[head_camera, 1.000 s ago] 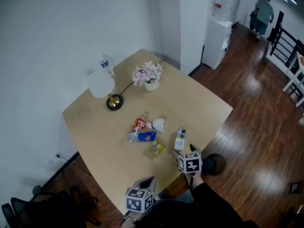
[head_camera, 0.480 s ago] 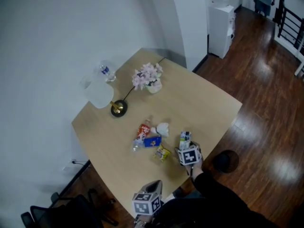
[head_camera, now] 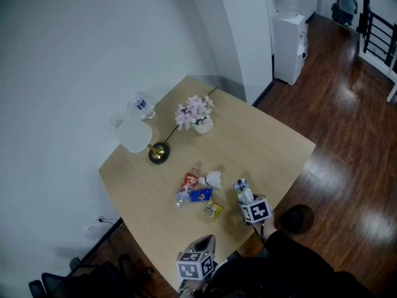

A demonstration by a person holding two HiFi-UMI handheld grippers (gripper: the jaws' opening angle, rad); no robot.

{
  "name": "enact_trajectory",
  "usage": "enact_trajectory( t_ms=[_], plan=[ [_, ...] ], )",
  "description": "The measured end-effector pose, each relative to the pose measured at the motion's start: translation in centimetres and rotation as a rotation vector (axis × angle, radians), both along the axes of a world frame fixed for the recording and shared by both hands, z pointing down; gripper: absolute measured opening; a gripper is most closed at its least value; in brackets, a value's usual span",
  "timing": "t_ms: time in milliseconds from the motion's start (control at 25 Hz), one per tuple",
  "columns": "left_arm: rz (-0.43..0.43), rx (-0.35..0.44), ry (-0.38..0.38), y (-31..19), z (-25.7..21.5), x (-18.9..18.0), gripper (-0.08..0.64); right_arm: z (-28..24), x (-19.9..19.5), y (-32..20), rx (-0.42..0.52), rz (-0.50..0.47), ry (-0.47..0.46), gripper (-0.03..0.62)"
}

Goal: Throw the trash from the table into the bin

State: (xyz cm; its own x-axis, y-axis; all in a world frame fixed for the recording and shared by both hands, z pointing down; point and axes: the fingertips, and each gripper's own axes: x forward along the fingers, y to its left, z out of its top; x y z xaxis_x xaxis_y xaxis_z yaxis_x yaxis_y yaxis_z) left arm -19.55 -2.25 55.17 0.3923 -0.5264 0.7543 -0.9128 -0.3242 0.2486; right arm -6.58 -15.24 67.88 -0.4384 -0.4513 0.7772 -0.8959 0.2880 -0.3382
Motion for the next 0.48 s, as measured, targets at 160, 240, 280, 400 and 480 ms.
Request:
enact_trajectory(
  t_ms=[160, 240, 280, 400, 480],
  plan=[
    [0.044, 0.038, 0.002, -1.8, -0.5, 2.0, 0.005, -4.6, 1.5, 2.5, 0.050, -0.052, -0.061, 0.296],
    [0.067, 0.060, 0.001, -2.4, -0.5, 2.9, 0.005, -6.6, 1.8, 4.1, 0.070, -0.075, -0.096, 0.295],
    [0.077, 0.068, 0.003, -2.7, -0.5, 3.3, 0.005, -7.4, 2.0, 4.9, 0.074, -0.081, -0.111, 0.296],
    [0.108, 0.082, 0.009, -3.1, -0.4, 4.7, 0.005, -8.9, 2.7, 6.5, 0.086, -0.085, -0.141, 0.295],
    [0.141, 0.083, 0.003, -3.0, -0.5, 5.8, 0.005, -9.2, 3.3, 7.3, 0.088, -0.081, -0.148, 0.293]
  ],
)
